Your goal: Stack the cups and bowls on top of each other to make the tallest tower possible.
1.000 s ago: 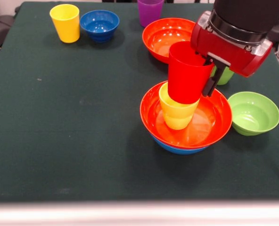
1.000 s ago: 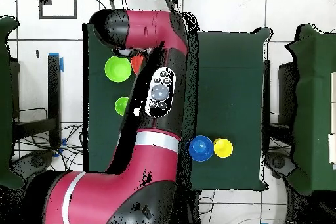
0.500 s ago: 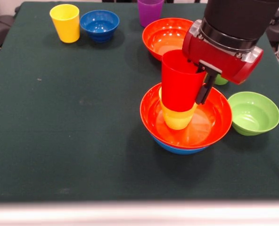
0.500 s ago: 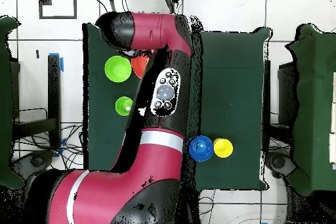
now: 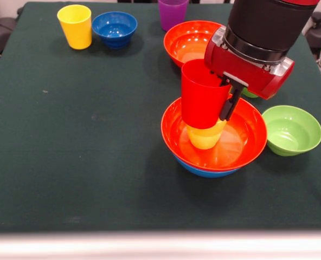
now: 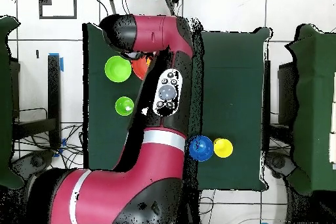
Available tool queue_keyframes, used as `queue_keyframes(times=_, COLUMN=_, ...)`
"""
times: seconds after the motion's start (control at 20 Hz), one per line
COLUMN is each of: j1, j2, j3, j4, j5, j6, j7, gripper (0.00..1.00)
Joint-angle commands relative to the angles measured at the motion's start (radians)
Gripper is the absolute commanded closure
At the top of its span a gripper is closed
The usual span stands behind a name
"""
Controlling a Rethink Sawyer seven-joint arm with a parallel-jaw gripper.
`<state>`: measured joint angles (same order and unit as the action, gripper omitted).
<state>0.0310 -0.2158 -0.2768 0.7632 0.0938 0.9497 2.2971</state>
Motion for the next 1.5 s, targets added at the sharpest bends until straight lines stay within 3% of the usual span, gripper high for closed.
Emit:
queue_keyframes(times=0.05, j1=-0.018, j2=-0.024, j3=0.123, j4=0.124, j5=-0.071, j6=-0.013, j7=-0.209, gripper=1.00)
queue_keyframes(times=0.7, j1=-0.018, j2=-0.079, j3=0.139, j4=0.207, j5=-0.074, j6=-0.021, j7=-0.192, gripper=1.00)
queue_keyframes(times=1.5, j1=-0.028, j2=-0.044, j3=0.176, j4=0.212, j5=-0.085, j6=-0.100, j7=-0.159, gripper=1.00)
